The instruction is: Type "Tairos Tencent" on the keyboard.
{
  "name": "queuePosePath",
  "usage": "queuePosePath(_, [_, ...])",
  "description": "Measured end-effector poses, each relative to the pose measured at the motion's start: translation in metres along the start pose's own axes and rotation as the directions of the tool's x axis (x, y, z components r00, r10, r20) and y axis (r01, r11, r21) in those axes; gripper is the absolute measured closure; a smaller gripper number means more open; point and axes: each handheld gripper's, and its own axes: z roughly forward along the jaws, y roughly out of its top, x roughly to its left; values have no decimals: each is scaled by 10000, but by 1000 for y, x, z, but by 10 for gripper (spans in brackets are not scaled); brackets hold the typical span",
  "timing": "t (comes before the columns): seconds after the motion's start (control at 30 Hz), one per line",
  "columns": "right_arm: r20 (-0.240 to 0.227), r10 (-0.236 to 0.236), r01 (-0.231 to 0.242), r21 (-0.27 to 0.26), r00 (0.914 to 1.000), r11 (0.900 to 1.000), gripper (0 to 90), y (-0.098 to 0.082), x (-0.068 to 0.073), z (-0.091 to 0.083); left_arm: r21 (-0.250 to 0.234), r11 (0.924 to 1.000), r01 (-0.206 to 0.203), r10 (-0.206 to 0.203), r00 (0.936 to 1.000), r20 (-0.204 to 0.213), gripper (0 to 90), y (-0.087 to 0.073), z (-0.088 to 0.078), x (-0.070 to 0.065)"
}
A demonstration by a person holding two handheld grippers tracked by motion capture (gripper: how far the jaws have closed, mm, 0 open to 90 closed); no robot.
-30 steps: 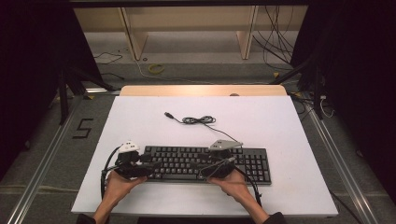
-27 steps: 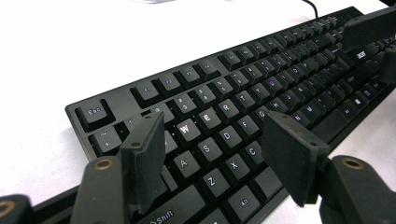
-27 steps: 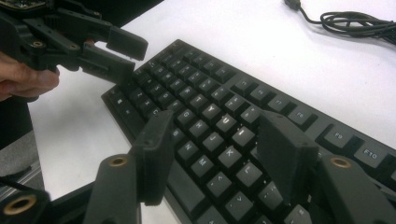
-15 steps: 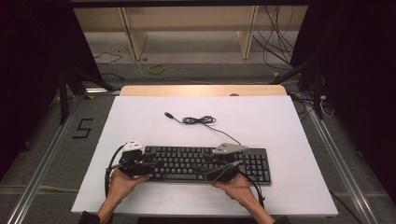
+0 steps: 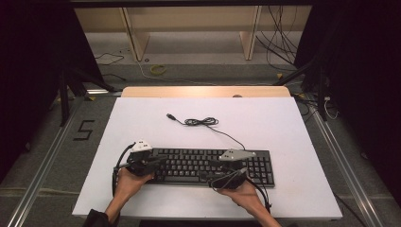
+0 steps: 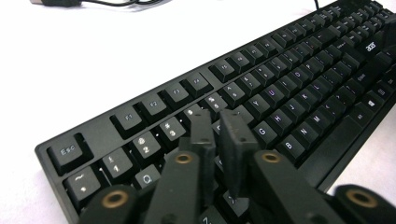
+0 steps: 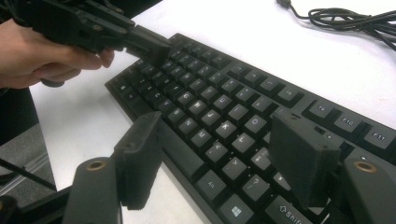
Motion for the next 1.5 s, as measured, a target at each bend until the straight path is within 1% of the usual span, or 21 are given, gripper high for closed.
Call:
queuePosePath(0.1, [-33,-12,12,16,10000,10000,356,-1,1,-1,162,9998,-110,110,9999,10,889,1,3,0])
queuePosePath(0.13, [-49,-17,17,20,10000,10000,352,-2,2,-1,198,9998,-70,69,10000,29,892,2,4,-1])
queuePosePath(0.2, [-28,-44,44,42,10000,10000,349,-2,3,-1,303,9995,-104,103,9999,63,893,2,7,-1])
queuePosePath(0.33, [-22,-33,33,-84,10000,10000,348,-2,4,-3,560,9983,-132,131,9999,12,893,3,12,-1])
queuePosePath(0.53, [13,-21,21,-240,10000,9997,347,-3,4,-6,631,9980,7,1,9999,-118,894,2,14,1])
queuePosePath(0.6, [-6,-6,6,-246,10000,9997,347,-3,5,-6,641,9979,72,-64,9999,-132,893,2,15,1])
queuePosePath(0.67, [-10,7,-7,-225,10000,9997,347,-4,5,-6,739,9973,1,11,9999,-157,893,2,16,2])
queuePosePath(0.73, [-21,-15,15,-207,10000,9998,347,-4,5,-6,724,9973,81,-68,9998,-176,894,2,17,2])
queuePosePath(0.77, [-28,-5,4,-212,10000,9998,347,-4,6,-6,757,9971,87,-72,9998,-191,894,2,17,2])
queuePosePath(0.8, [-36,-10,9,-210,10000,9998,348,-4,6,-6,895,9959,107,-82,9996,-285,894,1,18,2])
queuePosePath(0.83, [-26,-13,13,-215,10000,9998,348,-4,6,-6,850,9963,117,-95,9996,-261,894,0,19,3])
queuePosePath(0.87, [-25,-8,7,-239,10000,9997,349,-4,6,-7,862,9961,211,-192,9996,-223,894,0,19,4])
queuePosePath(0.93, [-5,2,-2,-254,10000,9997,348,-4,6,-7,895,9957,224,-209,9996,-174,895,0,19,4])
queuePosePath(1.2, [9,-2,2,-276,10000,9996,348,-4,5,-8,811,9966,165,-150,9997,-188,892,1,17,2])
queuePosePath(1.23, [4,13,-13,-288,10000,9996,348,-4,5,-7,742,9970,212,-203,9997,-123,881,2,16,2])
queuePosePath(1.5, [5,5,-5,-294,10000,9996,348,-4,5,-8,477,9984,304,-305,9995,24,827,3,10,2])
